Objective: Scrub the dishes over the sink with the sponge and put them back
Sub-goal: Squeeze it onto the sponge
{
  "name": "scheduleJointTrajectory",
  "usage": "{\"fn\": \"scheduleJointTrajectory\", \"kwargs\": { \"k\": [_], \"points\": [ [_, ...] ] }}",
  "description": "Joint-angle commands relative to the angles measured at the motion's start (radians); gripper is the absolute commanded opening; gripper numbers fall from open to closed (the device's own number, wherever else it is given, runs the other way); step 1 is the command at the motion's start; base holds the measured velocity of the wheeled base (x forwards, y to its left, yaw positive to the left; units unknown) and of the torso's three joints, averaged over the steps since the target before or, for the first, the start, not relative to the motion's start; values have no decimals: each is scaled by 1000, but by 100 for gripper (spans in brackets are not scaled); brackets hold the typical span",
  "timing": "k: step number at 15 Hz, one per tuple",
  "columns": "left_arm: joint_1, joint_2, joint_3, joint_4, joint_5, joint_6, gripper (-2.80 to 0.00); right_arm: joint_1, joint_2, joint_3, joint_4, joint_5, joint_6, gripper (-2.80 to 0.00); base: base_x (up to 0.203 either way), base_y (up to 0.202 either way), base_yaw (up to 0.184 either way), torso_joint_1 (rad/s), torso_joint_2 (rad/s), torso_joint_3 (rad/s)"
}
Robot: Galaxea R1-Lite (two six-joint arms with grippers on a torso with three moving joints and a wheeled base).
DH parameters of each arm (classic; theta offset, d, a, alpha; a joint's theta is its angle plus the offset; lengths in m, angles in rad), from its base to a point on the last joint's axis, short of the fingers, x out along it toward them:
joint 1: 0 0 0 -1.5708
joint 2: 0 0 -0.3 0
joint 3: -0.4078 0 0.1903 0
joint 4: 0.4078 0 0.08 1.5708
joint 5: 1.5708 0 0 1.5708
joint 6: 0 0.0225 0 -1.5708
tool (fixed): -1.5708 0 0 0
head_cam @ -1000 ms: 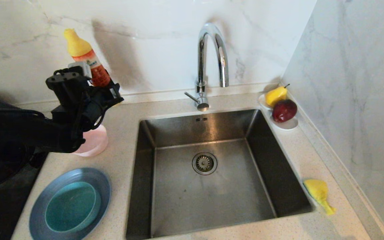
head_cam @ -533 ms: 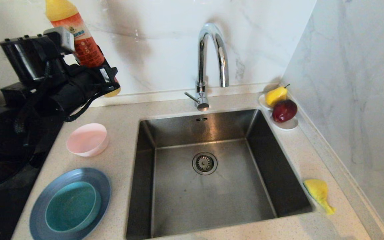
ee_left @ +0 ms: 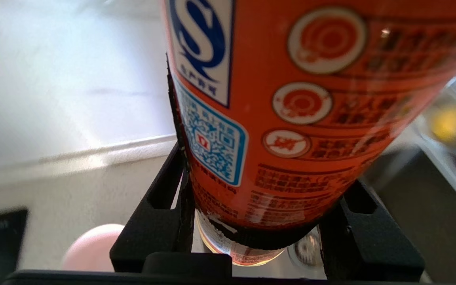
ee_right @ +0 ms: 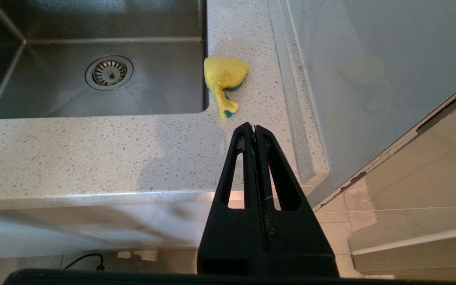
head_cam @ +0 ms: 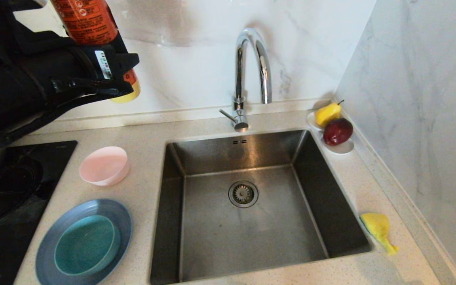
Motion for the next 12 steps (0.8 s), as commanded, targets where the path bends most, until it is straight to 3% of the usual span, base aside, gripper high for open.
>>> {"fn": "scheduleJointTrajectory", "kwargs": {
  "k": [1, 7, 12],
  "points": [
    [-96, -69, -25, 53, 3, 42, -280, 0, 0, 0, -1, 0, 0, -280, 0, 0, 0, 0, 0, 0],
    [-287, -51, -142, 150, 8, 68, -280, 0, 0, 0, 1, 0, 0, -280, 0, 0, 0, 0, 0, 0],
    [-358, 84, -327, 177, -2, 91, -280, 0, 0, 0, 0, 0, -1, -280, 0, 0, 0, 0, 0, 0]
  ]
}}
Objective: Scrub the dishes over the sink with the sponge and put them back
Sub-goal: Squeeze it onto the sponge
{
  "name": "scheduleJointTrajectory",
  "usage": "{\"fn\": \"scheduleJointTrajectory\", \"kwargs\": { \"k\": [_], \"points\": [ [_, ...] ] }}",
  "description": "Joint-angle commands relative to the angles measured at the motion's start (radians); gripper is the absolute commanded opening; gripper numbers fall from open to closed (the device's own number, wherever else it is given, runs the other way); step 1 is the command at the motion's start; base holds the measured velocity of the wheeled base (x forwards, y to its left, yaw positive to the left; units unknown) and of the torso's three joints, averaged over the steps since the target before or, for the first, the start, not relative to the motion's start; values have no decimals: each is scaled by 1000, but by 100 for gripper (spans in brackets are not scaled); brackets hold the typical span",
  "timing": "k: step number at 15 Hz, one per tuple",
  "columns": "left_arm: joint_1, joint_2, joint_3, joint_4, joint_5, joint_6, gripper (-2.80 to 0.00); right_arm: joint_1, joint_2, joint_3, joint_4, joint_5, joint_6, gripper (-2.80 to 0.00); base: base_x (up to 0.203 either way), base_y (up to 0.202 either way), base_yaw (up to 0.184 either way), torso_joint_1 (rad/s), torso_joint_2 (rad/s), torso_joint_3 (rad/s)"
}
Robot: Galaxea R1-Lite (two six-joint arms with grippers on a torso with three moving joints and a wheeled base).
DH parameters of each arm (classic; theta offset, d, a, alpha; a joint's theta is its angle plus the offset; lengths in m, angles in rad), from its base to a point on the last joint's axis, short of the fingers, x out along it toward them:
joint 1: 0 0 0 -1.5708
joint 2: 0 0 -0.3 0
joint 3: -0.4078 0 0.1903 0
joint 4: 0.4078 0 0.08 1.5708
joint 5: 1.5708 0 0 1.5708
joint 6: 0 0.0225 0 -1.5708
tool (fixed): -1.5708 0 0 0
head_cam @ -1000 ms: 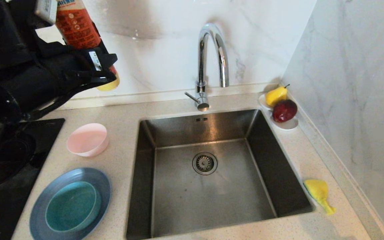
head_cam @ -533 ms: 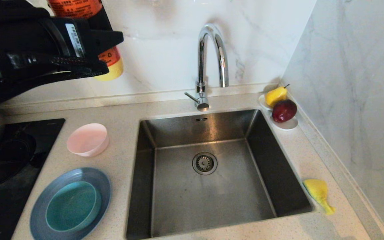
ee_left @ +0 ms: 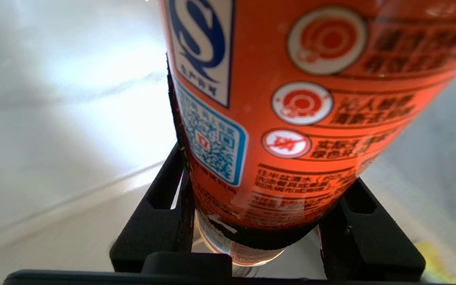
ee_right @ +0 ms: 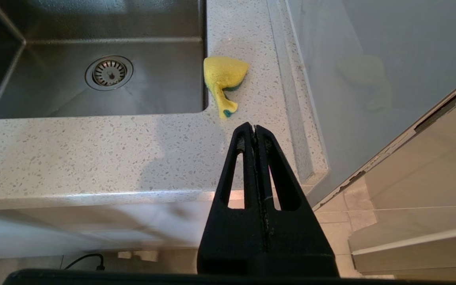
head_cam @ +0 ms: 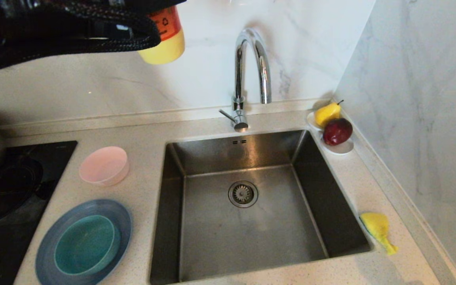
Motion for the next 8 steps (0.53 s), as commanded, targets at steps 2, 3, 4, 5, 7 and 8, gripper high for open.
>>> {"fn": "scheduleJointTrajectory", "kwargs": {
  "k": [2, 3, 4, 5, 7, 8],
  "points": [
    [-74, 124, -113, 1, -2, 40, -280, 0, 0, 0, 1, 1, 0, -280, 0, 0, 0, 0, 0, 0],
    [-102, 148, -120, 0, -1, 59, -280, 0, 0, 0, 1, 1, 0, -280, 0, 0, 0, 0, 0, 0],
    [-129, 171, -122, -3, 4, 63, -280, 0, 0, 0, 1, 1, 0, -280, 0, 0, 0, 0, 0, 0],
    [-147, 197, -121, -8, 8, 64, -280, 0, 0, 0, 1, 1, 0, -280, 0, 0, 0, 0, 0, 0],
    [-178, 256, -124, -16, 12, 64, -280, 0, 0, 0, 1, 1, 0, -280, 0, 0, 0, 0, 0, 0],
    [-192, 278, -130, -17, 13, 66, -280, 0, 0, -1, 0, 1, 0, -280, 0, 0, 0, 0, 0, 0]
  ]
}}
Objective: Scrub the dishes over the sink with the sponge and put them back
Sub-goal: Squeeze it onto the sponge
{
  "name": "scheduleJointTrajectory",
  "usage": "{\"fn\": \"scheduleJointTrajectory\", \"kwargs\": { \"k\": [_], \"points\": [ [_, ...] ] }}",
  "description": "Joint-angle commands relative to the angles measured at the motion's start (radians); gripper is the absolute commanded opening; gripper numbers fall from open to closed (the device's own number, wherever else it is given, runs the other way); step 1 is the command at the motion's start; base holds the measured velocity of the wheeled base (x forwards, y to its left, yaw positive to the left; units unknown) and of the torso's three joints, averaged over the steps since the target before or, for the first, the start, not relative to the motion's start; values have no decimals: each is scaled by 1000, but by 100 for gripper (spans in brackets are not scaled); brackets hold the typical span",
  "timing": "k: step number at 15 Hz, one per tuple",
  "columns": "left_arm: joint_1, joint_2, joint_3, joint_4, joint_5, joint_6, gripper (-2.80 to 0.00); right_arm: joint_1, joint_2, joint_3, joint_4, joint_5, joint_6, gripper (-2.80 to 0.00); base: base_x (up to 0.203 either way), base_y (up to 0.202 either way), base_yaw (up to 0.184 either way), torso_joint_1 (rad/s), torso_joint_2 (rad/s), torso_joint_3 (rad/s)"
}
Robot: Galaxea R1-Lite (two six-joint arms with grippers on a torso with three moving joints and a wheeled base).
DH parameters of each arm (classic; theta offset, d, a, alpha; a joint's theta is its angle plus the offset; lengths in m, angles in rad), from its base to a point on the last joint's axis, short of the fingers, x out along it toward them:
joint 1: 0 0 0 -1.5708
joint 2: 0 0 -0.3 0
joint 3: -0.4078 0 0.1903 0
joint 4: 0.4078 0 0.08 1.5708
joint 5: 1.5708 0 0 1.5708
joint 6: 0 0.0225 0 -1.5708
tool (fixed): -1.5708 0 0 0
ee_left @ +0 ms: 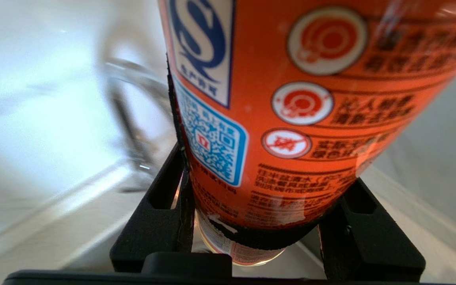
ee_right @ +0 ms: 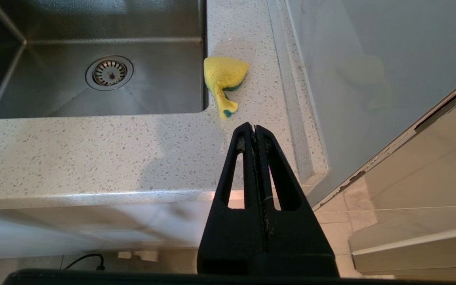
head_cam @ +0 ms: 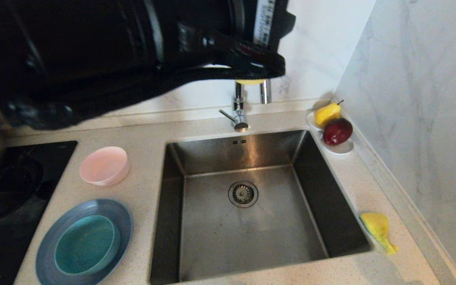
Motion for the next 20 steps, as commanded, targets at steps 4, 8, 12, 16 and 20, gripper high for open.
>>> {"fn": "scheduleJointTrajectory", "kwargs": {
  "k": [4, 8, 12, 16, 20],
  "points": [
    [-61, 132, -52, 0, 16, 5, -280, 0, 0, 0, 1, 1, 0, -280, 0, 0, 0, 0, 0, 0],
    [-101, 228, -98, 12, 55, 6, -280, 0, 0, -1, 0, 1, -2, -280, 0, 0, 0, 0, 0, 0],
    [-140, 329, -135, 27, 98, 39, -280, 0, 0, 0, 1, 1, 0, -280, 0, 0, 0, 0, 0, 0],
    [-143, 419, -173, 71, 100, 93, -280, 0, 0, -1, 1, 1, 0, -280, 0, 0, 0, 0, 0, 0],
    [-141, 474, -168, 71, 112, 142, -280, 0, 0, 0, 1, 1, 0, -280, 0, 0, 0, 0, 0, 0]
  ]
}}
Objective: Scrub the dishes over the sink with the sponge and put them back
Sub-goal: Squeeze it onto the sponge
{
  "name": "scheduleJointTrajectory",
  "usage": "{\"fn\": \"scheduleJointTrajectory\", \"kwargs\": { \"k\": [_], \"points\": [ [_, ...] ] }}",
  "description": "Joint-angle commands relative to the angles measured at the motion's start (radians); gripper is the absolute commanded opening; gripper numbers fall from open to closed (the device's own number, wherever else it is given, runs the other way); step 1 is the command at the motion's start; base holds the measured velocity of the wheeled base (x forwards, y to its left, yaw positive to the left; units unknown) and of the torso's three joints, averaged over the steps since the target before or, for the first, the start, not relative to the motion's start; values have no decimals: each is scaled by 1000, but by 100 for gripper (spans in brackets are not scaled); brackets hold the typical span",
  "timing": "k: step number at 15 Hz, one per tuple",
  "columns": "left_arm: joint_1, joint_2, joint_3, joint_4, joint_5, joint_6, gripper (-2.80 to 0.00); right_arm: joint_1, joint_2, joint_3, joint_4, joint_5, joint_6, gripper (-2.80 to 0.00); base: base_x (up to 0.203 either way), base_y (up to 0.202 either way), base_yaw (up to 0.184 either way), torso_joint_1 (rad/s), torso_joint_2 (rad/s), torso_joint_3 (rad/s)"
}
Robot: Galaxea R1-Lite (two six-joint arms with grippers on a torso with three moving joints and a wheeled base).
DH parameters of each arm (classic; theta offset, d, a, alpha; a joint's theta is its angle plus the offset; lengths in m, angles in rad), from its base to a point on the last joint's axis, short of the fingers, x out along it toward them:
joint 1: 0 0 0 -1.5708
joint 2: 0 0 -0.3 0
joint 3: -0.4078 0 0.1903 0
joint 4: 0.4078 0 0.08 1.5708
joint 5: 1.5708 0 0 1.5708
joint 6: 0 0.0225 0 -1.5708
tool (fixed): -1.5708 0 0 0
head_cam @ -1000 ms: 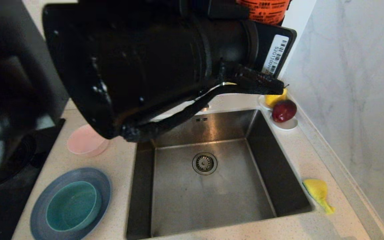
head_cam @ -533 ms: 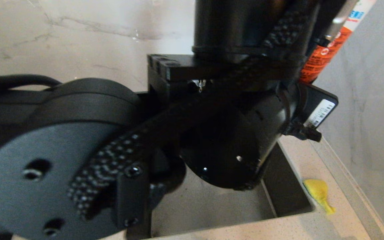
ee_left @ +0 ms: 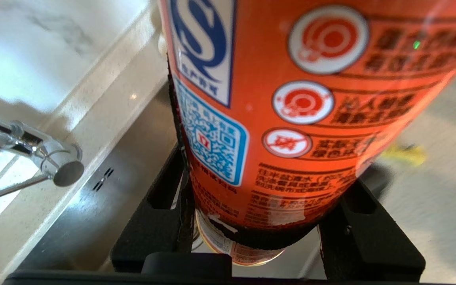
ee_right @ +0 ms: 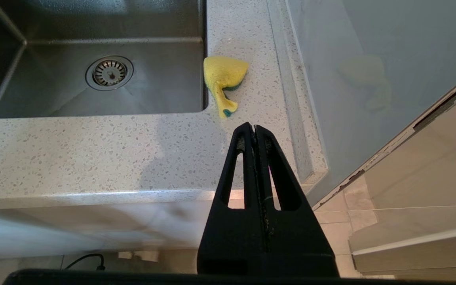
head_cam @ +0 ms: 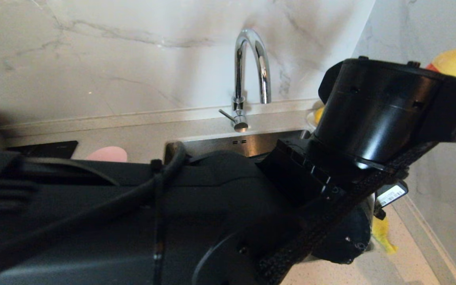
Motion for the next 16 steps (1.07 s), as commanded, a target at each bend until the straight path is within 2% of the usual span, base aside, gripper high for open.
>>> {"fn": "scheduleJointTrajectory", "kwargs": {
  "k": [1, 3, 5, 6, 9, 11, 13, 14, 16],
  "points": [
    [1, 50, 10, -2, 47, 34, -280, 0, 0, 0, 0, 1, 0, -280, 0, 0, 0, 0, 0, 0],
    [1, 80, 23, -7, 140, 90, -280, 0, 0, 0, 0, 1, 0, -280, 0, 0, 0, 0, 0, 0],
    [1, 106, 26, -3, 150, 103, -280, 0, 0, 0, 0, 1, 0, -280, 0, 0, 0, 0, 0, 0],
    [1, 114, 38, -4, 152, 130, -280, 0, 0, 0, 0, 1, -1, -280, 0, 0, 0, 0, 0, 0],
    [1, 128, 63, -14, 151, 244, -280, 0, 0, 0, 0, 1, 0, -280, 0, 0, 0, 0, 0, 0],
    [1, 151, 65, -18, 152, 287, -280, 0, 0, -1, -1, 1, 0, -280, 0, 0, 0, 0, 0, 0],
    [1, 166, 84, -41, 161, 361, -280, 0, 0, 0, 0, 1, 0, -280, 0, 0, 0, 0, 0, 0],
    [1, 175, 97, -66, 171, 389, -280, 0, 0, 0, 0, 1, 0, -280, 0, 0, 0, 0, 0, 0],
    [1, 199, 101, -95, 239, 403, -280, 0, 0, -1, 0, 1, 0, -280, 0, 0, 0, 0, 0, 0]
  ]
}}
